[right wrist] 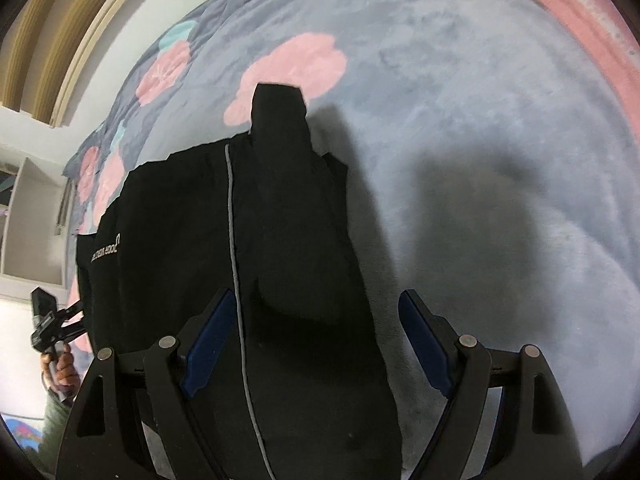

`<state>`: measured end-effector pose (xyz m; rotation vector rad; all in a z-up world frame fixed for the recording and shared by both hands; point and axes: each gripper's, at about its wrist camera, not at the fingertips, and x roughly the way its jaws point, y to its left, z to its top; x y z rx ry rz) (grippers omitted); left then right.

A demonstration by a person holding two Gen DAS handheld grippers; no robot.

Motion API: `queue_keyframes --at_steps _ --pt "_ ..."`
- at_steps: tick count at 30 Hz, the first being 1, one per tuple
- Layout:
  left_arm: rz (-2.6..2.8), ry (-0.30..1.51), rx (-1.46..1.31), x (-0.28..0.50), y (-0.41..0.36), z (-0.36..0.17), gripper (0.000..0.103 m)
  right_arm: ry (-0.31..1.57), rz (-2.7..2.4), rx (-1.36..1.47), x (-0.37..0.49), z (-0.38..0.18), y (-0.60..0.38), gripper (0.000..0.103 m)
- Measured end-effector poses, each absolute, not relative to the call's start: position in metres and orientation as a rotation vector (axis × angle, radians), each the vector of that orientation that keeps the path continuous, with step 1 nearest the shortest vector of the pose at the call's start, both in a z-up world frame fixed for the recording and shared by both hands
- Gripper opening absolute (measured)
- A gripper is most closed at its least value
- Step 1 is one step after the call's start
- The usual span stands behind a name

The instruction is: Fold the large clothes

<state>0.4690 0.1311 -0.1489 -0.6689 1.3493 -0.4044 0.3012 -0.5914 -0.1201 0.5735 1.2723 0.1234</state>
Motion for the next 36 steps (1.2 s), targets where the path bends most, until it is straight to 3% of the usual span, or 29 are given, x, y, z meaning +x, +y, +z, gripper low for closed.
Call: queue_keyframes --at_steps 5,7,11,13,14,16,19,21,23,24,27,29,30,31,32,36 --pt "-0.498 1.446 -0.7 0.476 0.11 -0.177 0.07 1.325 0.207 0.605 0.312 -0.147 -0.581 0.085" --pt "-0.526 1.471 -0.734 0.479 0.103 -0.191 0.077 1.343 0.245 0.646 0.317 -0.158 -0.578 0.085" --pt "-0.553 1.486 -0.801 0.484 0.089 -0.211 0.079 1.352 0.308 0.739 0.327 -0.177 -0.573 0.089" --pt "-0.561 1.475 -0.816 0.485 0.084 -0.213 0.079 1.343 0.336 0.754 0.328 -0.178 -0.57 0.087" --pt "-0.567 1.464 -0.808 0.484 0.082 -0.212 0.076 1.329 0.357 0.742 0.328 -0.174 -0.567 0.079" --pt "-0.597 1.434 -0.782 0.479 0.081 -0.203 0.056 1.315 0.376 0.722 0.325 -0.169 -0.566 0.068" --pt "-0.641 1.402 -0.828 0.472 0.085 -0.195 0.049 1.315 0.396 0.712 0.319 -0.166 -0.564 0.065" --pt "-0.633 1.409 -0.826 0.47 0.082 -0.196 0.05 1.338 0.404 0.701 0.319 -0.17 -0.558 0.071" --pt "-0.613 1.423 -0.84 0.473 0.077 -0.203 0.059 1.366 0.426 0.717 0.324 -0.177 -0.549 0.087" --pt "-0.601 1.435 -0.856 0.475 0.074 -0.207 0.067 1.37 0.432 0.727 0.326 -0.181 -0.543 0.089" --pt "-0.575 1.454 -0.831 0.478 0.055 -0.213 0.07 1.346 0.416 0.732 0.322 -0.174 -0.535 0.088" --pt "-0.564 1.428 -0.792 0.476 0.048 -0.204 0.06 1.313 0.413 0.716 0.312 -0.162 -0.534 0.07" --pt "-0.565 1.402 -0.775 0.472 0.047 -0.195 0.048 1.292 0.41 0.704 0.308 -0.154 -0.533 0.064" --pt "-0.57 1.383 -0.771 0.468 0.046 -0.188 0.041 1.274 0.41 0.702 0.305 -0.148 -0.531 0.052" --pt "-0.58 1.352 -0.763 0.462 0.043 -0.178 0.038 1.242 0.415 0.698 0.298 -0.135 -0.53 0.043" --pt "-0.645 1.251 -0.748 0.433 0.023 -0.126 0.035 1.146 0.446 0.681 0.276 -0.093 -0.512 0.038"
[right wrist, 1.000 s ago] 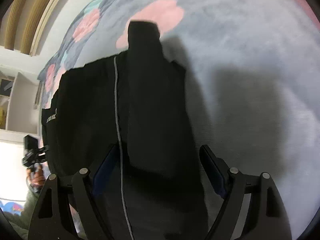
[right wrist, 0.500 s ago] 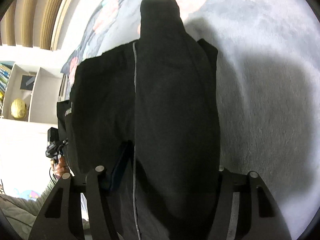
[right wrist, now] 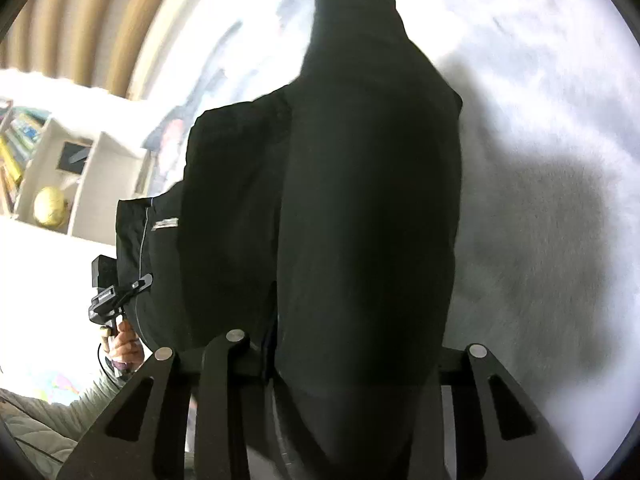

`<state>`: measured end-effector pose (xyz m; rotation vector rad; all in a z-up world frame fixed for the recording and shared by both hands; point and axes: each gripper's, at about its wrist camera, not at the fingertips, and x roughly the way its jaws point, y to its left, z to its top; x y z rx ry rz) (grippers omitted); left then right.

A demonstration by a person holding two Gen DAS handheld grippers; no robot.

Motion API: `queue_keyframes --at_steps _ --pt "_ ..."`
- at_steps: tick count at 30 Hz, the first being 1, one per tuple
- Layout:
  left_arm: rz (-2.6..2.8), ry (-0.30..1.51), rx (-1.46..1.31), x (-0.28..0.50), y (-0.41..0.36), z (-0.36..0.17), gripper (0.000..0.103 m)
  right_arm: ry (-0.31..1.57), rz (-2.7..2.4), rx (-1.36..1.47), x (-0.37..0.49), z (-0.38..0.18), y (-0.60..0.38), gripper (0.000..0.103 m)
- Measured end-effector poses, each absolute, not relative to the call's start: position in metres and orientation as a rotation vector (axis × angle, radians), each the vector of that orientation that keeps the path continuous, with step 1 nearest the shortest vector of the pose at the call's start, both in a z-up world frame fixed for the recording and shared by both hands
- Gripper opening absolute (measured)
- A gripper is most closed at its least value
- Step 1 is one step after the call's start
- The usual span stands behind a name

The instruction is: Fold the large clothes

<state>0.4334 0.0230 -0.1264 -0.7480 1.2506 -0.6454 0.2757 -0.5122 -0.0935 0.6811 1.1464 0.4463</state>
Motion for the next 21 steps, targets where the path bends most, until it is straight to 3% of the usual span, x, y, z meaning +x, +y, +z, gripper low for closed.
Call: queue_keyframes --at_steps 11,16,21 --pt "-0.77 1.026 -0.691 0.314 0.0 -0.001 0.034 1.004 0.482 0.605 0.23 -0.026 -0.49 0.037" --pt "-0.781 1.031 -0.701 0.26 0.025 0.003 0.035 1.054 0.467 0.559 0.209 -0.02 -0.494 0.037" --pt "-0.752 1.108 -0.749 0.234 0.025 -0.031 0.035 1.127 0.441 0.563 0.2 -0.024 -0.485 0.037"
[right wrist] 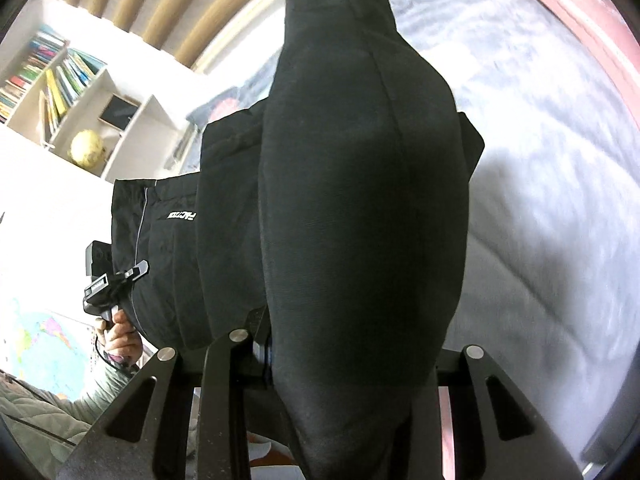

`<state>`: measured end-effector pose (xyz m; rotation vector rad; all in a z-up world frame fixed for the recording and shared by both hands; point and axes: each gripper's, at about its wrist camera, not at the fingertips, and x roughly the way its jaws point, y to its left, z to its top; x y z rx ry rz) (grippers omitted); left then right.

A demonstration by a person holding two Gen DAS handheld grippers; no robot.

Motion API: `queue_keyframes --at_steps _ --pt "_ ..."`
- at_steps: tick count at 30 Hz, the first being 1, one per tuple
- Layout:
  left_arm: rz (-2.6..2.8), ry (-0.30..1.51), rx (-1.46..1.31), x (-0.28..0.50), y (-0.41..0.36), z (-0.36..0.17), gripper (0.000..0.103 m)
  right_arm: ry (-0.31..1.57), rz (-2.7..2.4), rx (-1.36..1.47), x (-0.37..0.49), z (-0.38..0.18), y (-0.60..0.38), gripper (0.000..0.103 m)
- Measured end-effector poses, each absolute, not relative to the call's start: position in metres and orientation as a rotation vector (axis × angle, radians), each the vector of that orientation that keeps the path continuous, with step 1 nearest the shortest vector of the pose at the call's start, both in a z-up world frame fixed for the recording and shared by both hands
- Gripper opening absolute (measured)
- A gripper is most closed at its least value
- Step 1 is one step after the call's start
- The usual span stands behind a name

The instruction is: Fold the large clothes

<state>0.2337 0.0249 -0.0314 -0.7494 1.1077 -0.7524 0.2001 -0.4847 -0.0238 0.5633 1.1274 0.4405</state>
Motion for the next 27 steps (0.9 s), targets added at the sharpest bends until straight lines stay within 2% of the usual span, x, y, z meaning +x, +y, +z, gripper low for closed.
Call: queue_keyframes --at_steps 5,12,15,17,19,24,27 --pt "-0.722 1.176 -0.773 0.221 0.019 -0.08 0.035 1.184 0.403 0.57 0.206 -0.057 -0.475 0.037" --pt "-0.671 1.188 -0.816 0.216 0.041 -0.136 0.038 1.154 0.345 0.592 0.221 -0.102 -0.487 0.038" --pt "-0.605 1.212 -0.872 0.218 0.062 -0.172 0.045 1.162 0.328 0.594 0.225 -0.126 -0.496 0.047" --pt "-0.602 1.22 -0.948 0.22 0.068 -0.205 0.052 1.162 0.3 0.618 0.228 -0.142 -0.499 0.059" --pt "-0.642 1.21 -1.028 0.22 0.067 -0.225 0.056 1.15 0.292 0.649 0.227 -0.156 -0.505 0.063" --pt "-0.692 1.156 -0.973 0.224 0.063 -0.219 0.057 1.09 0.276 0.634 0.204 -0.163 -0.52 0.068" --pt "-0.643 1.1 -0.889 0.214 0.067 -0.198 0.057 1.048 0.208 0.565 0.181 -0.146 -0.521 0.068"
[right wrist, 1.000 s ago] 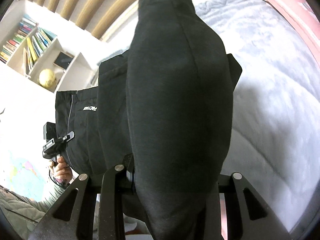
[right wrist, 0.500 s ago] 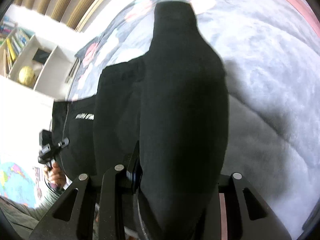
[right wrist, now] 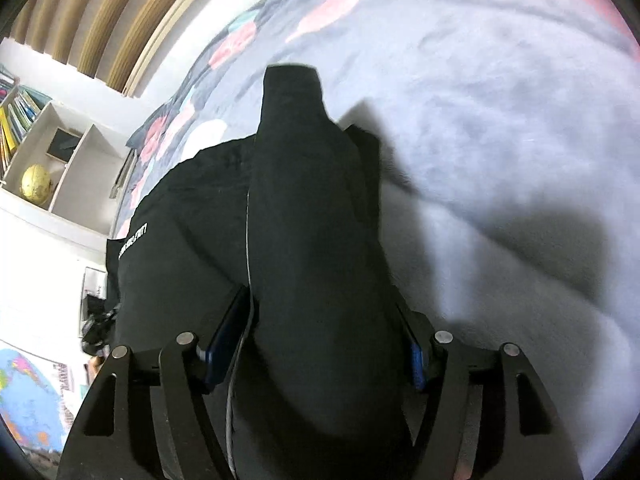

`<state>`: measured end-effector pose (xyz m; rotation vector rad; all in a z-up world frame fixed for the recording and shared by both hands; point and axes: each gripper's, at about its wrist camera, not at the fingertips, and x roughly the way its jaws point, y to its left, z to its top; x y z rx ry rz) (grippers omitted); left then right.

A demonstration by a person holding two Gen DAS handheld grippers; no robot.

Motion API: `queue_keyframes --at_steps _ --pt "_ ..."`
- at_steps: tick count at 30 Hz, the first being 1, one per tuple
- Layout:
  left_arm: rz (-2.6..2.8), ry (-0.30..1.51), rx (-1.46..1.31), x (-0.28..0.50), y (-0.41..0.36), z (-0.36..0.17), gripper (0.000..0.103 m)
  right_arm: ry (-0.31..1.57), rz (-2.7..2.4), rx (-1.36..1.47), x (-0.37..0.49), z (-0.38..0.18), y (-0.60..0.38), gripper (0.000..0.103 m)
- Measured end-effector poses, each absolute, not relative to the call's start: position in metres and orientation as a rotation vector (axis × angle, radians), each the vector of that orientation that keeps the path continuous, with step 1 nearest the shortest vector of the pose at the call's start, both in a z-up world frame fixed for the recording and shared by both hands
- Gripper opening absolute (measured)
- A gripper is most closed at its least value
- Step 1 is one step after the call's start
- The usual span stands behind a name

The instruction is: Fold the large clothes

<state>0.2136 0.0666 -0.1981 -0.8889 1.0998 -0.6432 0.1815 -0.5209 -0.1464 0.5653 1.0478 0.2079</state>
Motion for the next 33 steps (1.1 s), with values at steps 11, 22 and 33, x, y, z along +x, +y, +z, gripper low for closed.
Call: queue_keyframes --at_steps 11,22,33 --pt "-0.425 0.796 -0.319 0.123 0.045 -0.058 0.057 0.873 0.088 0.119 0.104 -0.032 -0.403 0.075" --pt "-0.385 1.071 -0.208 0.156 -0.062 -0.147 0.058 1.018 0.024 0.061 0.135 -0.129 -0.324 0.076" --pt "-0.254 0.861 -0.017 0.107 -0.065 -0.055 0.059 0.924 -0.044 0.125 0.098 -0.049 -0.328 0.077"
